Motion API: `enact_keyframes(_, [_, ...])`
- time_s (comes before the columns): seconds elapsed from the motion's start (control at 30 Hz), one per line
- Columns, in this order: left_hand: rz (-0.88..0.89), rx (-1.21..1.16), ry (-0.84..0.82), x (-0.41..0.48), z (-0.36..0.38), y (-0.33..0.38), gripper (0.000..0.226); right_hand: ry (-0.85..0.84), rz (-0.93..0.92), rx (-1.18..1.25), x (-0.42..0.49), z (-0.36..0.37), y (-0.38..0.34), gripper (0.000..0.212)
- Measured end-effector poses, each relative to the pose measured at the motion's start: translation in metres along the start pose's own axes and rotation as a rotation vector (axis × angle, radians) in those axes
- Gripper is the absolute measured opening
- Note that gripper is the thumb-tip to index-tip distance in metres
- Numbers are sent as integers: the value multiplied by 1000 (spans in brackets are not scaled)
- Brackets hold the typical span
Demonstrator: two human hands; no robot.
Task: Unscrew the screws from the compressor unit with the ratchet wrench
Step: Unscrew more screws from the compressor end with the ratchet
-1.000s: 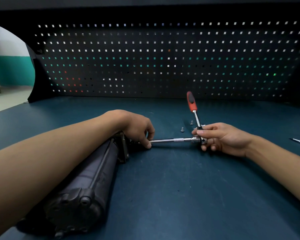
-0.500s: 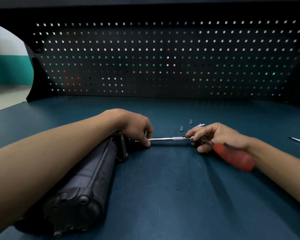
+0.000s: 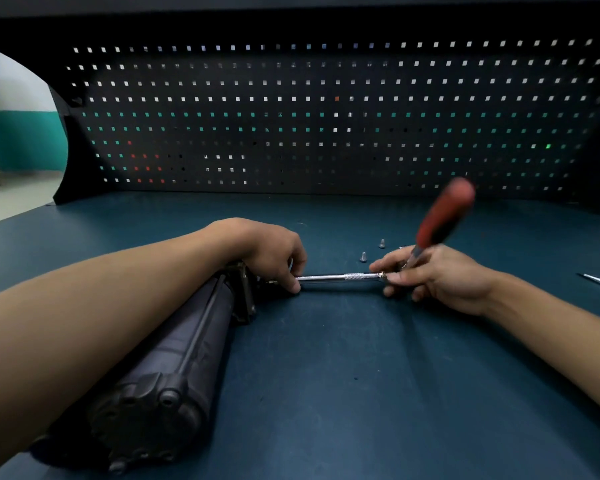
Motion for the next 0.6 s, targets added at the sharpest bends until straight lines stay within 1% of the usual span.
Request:
enact_keyframes(0.17, [-6, 4, -2, 0, -1, -1, 21, 22, 88, 7, 1, 4, -2, 35])
enact_keyframes(0.3, [-6, -2, 0, -1, -1, -1, 21, 55, 119, -32, 3, 3, 1, 46])
enact_keyframes(0.5, [-4, -5, -4, -2, -2, 1, 22, 25, 112, -85, 4, 4, 0, 60])
enact_keyframes(0.6, [-1, -12, 0, -2, -2, 2, 21, 9, 103, -90, 4, 4, 0, 60])
Point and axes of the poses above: each hand's wrist, its own x-axis towards the middle knuckle, its own z-axis out of the palm, y = z × x, the point moved 6 cm from there along x, towards the middle knuckle, and after that the axes turned 14 degrees about y, right-handed, at the moved point
